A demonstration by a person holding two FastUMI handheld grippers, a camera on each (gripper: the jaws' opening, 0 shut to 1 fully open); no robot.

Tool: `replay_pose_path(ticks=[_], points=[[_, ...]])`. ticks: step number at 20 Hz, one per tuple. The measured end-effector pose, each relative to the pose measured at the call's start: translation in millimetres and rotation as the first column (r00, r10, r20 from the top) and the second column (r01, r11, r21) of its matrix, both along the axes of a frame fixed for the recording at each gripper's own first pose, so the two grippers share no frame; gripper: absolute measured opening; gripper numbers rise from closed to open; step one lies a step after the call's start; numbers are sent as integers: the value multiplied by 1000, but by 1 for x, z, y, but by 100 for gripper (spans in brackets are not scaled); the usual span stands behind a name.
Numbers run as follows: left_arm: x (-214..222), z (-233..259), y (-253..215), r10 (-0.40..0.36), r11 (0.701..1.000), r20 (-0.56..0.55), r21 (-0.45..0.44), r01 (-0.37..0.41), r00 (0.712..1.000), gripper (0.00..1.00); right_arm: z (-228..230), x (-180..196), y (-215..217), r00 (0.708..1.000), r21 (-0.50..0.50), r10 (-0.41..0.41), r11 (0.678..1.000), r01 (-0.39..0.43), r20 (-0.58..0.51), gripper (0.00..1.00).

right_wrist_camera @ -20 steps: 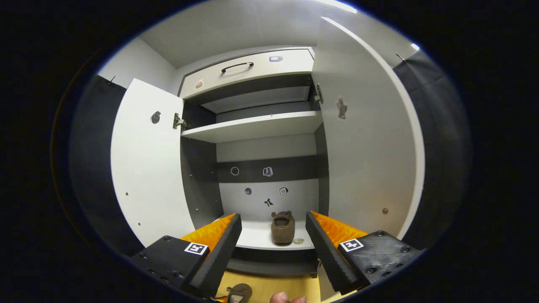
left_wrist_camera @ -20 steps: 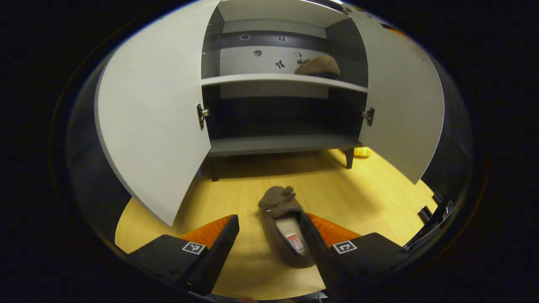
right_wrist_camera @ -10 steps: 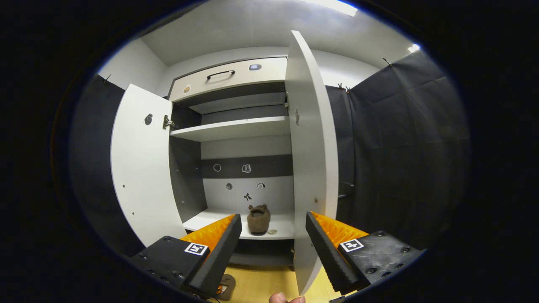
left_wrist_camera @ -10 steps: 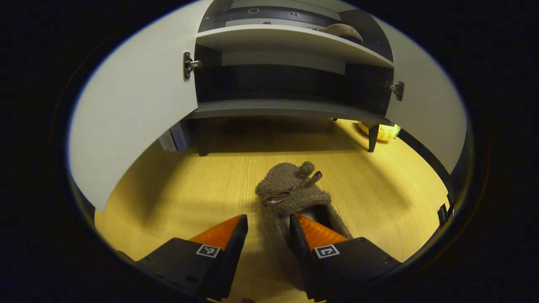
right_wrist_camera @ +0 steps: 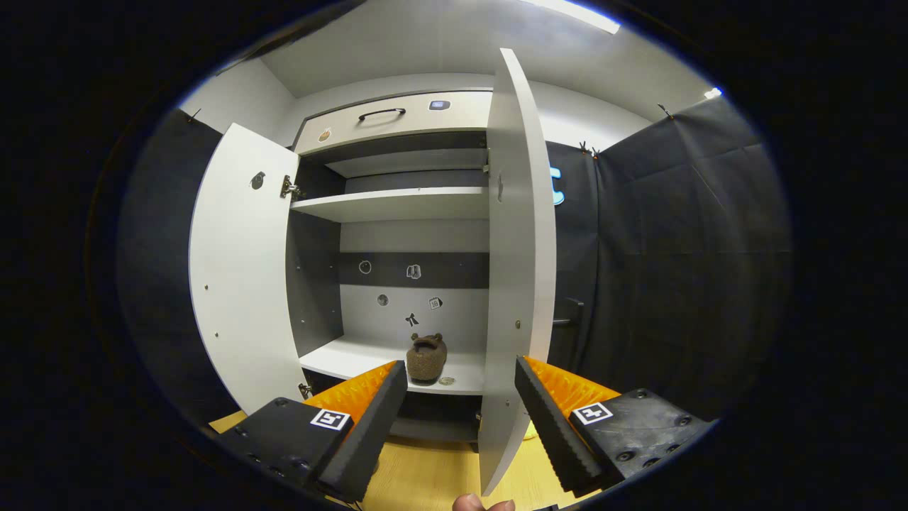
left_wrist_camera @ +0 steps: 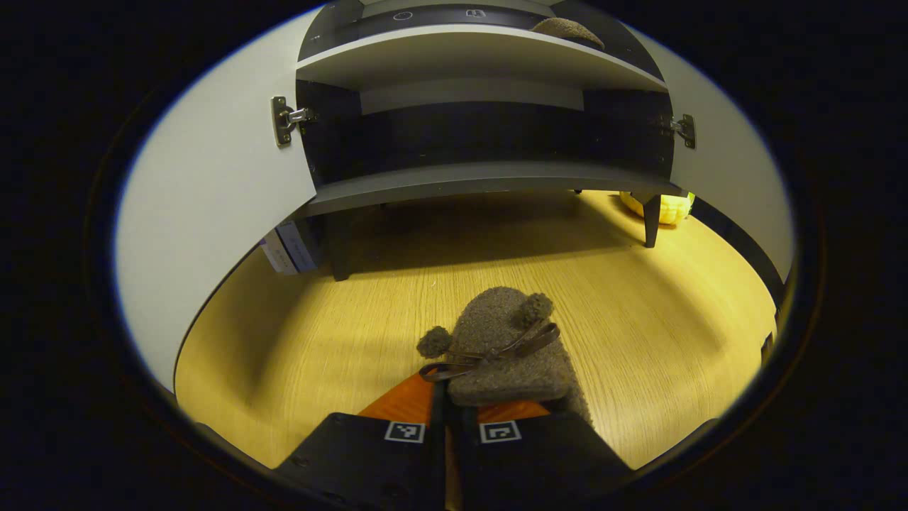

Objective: Grab one shoe with the right hand and put it into the shoe cabinet, grab the other shoe with the left hand and put it into the shoe cabinet; then close the right door with the right hand and the left door with the left hand.

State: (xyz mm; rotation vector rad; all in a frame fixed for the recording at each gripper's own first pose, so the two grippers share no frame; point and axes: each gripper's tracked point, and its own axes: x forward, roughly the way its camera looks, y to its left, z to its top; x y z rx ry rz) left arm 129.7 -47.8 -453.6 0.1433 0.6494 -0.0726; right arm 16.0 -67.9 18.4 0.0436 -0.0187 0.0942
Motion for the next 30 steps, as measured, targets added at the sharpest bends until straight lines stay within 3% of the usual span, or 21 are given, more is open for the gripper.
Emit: replay_pose_path(ticks=[5, 9, 12, 14, 15, 22, 30], points=[[-25, 43, -8, -12, 1000, -29, -6, 12, 1000, 7, 3, -1, 10, 999, 42, 34, 999, -33, -12, 96], [-41, 112, -12, 5, 1000, -15, -20, -5, 1000, 7, -4, -4, 9, 998, 80, 44, 996, -41, -42, 96], [-43, 171, -9, 34, 999, -15, 17, -34, 999, 7, -9, -4, 4, 998, 92, 38, 995, -33, -50, 96], [-36, 212, -11, 50, 999, -1, 2, -50, 999, 6, -13, -5, 2, 998, 104, 35, 994, -29, -55, 100], [-31, 233, -12, 59, 998, 13, -17, -59, 998, 7, -16, -6, 1, 998, 105, 35, 994, -29, -60, 97], [43, 361, -25, 81, 993, 126, -100, -69, 989, 6, -37, -19, -9, 995, 97, 27, 995, -18, -96, 98], [168, 416, -27, 111, 994, 186, -16, -110, 976, 6, -39, -27, -38, 996, 83, -22, 996, 29, -89, 98]])
